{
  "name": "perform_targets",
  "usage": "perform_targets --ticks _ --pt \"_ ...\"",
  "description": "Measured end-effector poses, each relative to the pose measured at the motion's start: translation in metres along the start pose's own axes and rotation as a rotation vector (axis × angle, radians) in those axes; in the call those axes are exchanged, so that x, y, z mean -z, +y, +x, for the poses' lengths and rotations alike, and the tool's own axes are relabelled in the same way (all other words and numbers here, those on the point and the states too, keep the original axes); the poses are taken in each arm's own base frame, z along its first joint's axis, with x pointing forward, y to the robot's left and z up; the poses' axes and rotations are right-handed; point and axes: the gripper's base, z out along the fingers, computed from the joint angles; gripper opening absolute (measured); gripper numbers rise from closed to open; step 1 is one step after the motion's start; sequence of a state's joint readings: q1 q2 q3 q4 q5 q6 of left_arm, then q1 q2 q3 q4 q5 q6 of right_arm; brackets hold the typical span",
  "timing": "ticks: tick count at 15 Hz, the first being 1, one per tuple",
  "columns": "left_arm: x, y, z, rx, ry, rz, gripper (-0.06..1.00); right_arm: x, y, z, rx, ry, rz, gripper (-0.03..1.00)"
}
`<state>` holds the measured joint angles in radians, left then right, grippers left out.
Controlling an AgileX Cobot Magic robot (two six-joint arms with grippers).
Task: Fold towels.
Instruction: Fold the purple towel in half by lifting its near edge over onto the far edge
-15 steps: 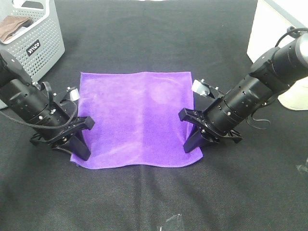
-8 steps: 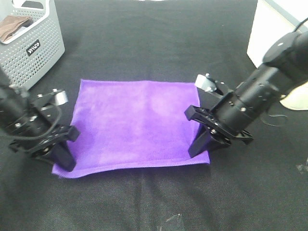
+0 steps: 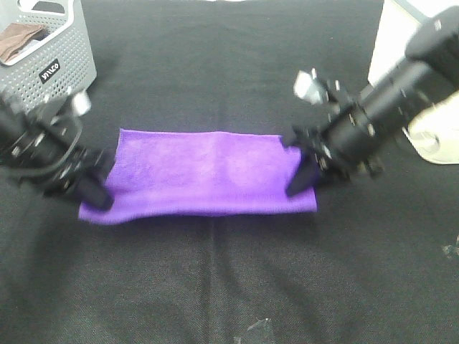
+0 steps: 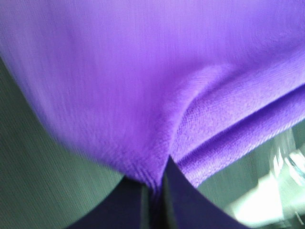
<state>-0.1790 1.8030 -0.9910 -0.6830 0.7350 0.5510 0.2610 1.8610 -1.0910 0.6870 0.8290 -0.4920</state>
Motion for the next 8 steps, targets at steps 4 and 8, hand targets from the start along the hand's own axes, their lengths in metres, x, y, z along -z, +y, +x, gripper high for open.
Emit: perform_targets --ticks 4,8 --pt "-0.005 0.006 -0.072 -0.049 -0.110 -0.040 0.00 0.011 -0.028 -0.073 -0.046 -0.100 -0.004 0.00" --pt "-0.022 0.017 -0.122 -0.088 -0.151 -0.064 0.00 -0.004 -0.052 -0.124 -0.076 -0.117 -0.005 0.00"
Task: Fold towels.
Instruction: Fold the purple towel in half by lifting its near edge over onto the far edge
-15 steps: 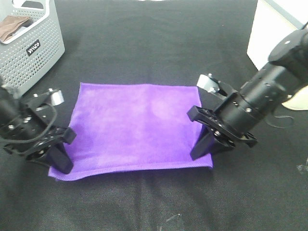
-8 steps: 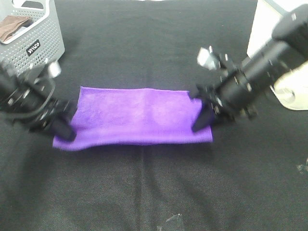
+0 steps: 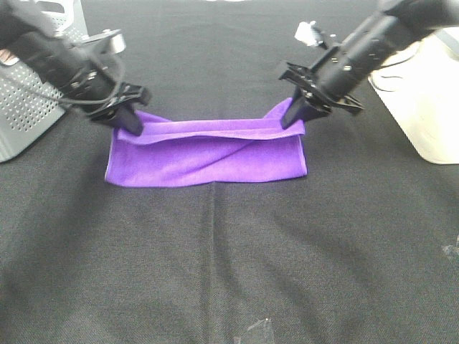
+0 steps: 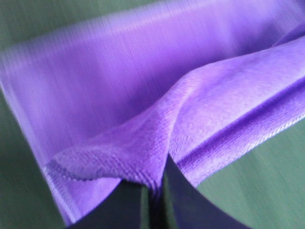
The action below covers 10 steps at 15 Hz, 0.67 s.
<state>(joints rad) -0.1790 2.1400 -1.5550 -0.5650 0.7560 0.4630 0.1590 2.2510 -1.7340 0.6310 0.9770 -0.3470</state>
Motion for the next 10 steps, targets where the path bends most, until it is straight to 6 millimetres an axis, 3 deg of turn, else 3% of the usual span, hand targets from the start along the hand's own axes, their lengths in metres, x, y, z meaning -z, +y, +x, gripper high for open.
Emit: perform_targets --ticks 3,6,10 --pt "-0.023 0.011 -0.017 -0.027 -0.002 -0.011 0.00 -0.018 -0.012 -0.018 -0.022 -0.002 0.027 0.00" --pt "-0.030 0.015 -0.024 -0.035 -0.012 -0.026 0.00 -0.028 -0.023 -0.016 -0.055 0.029 0.088 0.00" --pt "-0.041 0.020 -0.022 -0.041 0.019 -0.038 0.00 -0.028 -0.023 -0.017 -0.083 0.019 0.096 0.00"
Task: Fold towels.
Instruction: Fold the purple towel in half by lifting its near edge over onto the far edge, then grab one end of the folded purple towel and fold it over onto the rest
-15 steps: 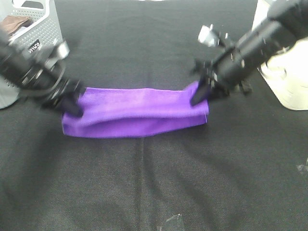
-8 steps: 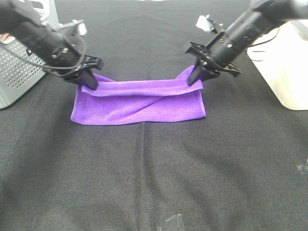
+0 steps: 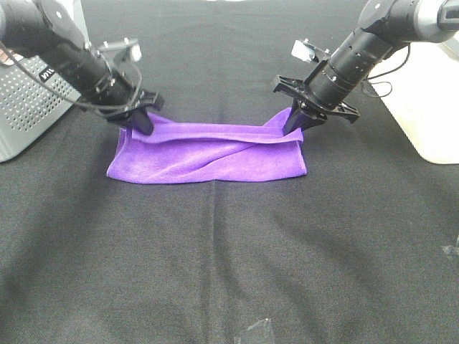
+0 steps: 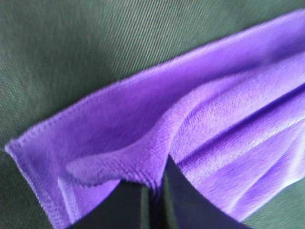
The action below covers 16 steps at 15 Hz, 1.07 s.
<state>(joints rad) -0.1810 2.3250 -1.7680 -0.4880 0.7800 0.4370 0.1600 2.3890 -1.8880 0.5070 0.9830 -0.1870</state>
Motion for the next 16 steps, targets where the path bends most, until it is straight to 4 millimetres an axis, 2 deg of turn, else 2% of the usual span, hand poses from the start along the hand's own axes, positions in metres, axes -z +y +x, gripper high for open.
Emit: perform_targets --ticks 3,6,7,8,10,11,12,13,16 --pt "-0.002 0.004 0.000 -0.019 -0.009 -0.031 0.00 -0.010 -0.003 0.000 -0.023 0.001 -0.013 0.05" --pt "-0.006 0.008 0.003 -0.037 0.009 -0.049 0.12 -0.013 -0.004 0.000 -0.040 -0.004 -0.026 0.13" --pt "-0.007 0.007 0.004 -0.034 0.020 -0.046 0.19 -0.013 -0.004 0.000 -0.043 -0.003 -0.027 0.19" --pt "-0.007 0.007 0.005 -0.022 0.040 -0.043 0.32 -0.013 -0.004 0.000 -0.050 -0.001 -0.028 0.29" --pt "-0.005 0.008 0.008 0.013 0.080 -0.056 0.62 -0.013 -0.004 0.001 -0.060 0.007 -0.029 0.55" --pt "-0.005 0.008 0.008 0.013 0.080 -0.056 0.62 -0.013 -0.004 0.001 -0.060 0.007 -0.029 0.55" --pt "-0.002 0.007 0.008 0.021 0.113 -0.057 0.73 -0.012 -0.003 0.002 -0.056 0.019 -0.028 0.64" --pt "0.007 0.004 0.004 0.014 0.162 -0.047 0.81 -0.002 0.000 0.003 -0.032 0.032 -0.019 0.69" --pt "0.026 0.002 -0.002 -0.011 0.247 -0.032 0.84 0.038 0.015 0.008 0.041 0.076 0.000 0.71"
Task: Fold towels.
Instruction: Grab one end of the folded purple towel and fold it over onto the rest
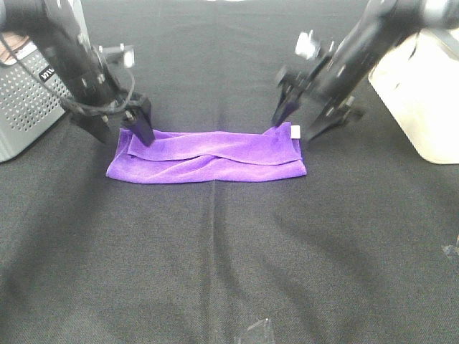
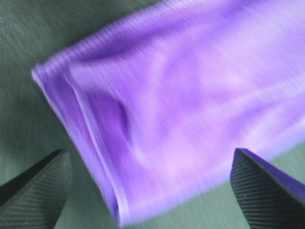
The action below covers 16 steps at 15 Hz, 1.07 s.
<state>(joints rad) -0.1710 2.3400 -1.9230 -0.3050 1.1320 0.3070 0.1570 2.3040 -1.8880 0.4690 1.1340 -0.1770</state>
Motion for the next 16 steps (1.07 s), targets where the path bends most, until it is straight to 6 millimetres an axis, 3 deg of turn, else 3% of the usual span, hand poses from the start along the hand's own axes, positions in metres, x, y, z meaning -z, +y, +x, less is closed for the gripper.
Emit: perform_targets --ticks 2,6,10,16 --pt "0.006 0.015 0.008 0.033 0.050 0.017 0.84 0.016 0.006 0.006 0.025 0.038 0.009 0.71" --pt "0.006 0.061 0.015 0.117 -0.010 0.160 0.84 0.025 0.010 0.007 0.035 0.030 0.017 0.71" --pt "-0.026 0.067 0.019 0.117 0.032 0.213 0.84 0.027 0.010 0.007 0.026 0.026 0.017 0.71" --pt "-0.032 0.067 0.017 0.205 0.030 0.230 0.84 0.027 0.010 0.007 0.027 0.027 0.020 0.71"
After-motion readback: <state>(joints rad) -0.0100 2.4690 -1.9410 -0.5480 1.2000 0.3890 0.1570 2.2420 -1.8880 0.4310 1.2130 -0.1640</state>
